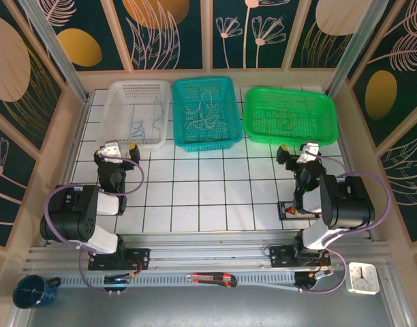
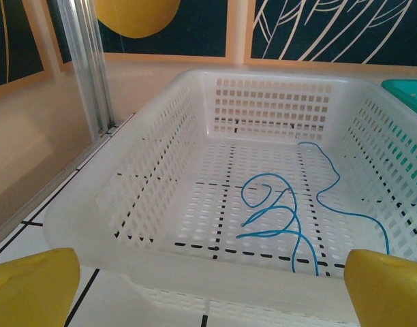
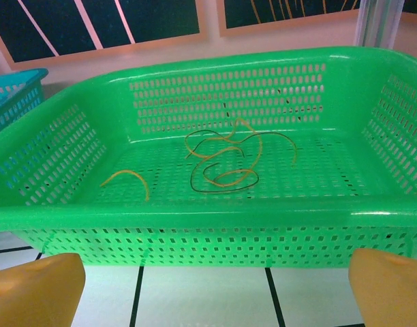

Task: Untangle the cables

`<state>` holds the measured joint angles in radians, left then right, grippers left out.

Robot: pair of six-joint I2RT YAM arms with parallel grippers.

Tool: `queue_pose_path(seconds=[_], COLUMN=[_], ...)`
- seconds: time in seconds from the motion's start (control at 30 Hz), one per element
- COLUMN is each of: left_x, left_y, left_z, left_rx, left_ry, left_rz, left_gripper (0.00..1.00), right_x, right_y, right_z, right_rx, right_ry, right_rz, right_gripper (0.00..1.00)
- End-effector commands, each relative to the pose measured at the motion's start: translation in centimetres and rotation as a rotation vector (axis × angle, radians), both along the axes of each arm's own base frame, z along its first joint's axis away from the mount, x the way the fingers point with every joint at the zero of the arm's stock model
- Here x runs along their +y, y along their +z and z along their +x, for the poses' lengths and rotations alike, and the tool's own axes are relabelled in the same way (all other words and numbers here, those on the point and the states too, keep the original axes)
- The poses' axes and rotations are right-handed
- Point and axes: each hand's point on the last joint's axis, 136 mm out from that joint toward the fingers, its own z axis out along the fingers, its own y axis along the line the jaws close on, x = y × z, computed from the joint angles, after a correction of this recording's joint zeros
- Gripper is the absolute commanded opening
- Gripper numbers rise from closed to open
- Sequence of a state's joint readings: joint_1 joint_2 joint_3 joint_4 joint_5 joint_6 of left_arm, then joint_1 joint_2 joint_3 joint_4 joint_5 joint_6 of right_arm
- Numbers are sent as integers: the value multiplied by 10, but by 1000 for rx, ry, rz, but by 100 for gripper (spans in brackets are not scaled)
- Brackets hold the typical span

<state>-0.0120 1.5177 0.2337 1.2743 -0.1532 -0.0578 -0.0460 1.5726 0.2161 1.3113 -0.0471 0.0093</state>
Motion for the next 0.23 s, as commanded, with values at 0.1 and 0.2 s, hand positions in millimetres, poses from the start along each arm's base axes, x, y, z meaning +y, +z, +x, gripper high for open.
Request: queue_pose_path(seconds=[0.1, 0.2], left_x=[-1, -1], left_y=[1, 1], left_z=[0, 0], left_rx=[-9, -9], left_ry=[-9, -9], left_rz=[-20, -20], left_gripper=[99, 99], right_x=[2, 3], right_y=[7, 7], right_z=[3, 3], right_rx=[-19, -22], right_ry=[12, 10], right_rz=[8, 3], right_gripper=[99, 99])
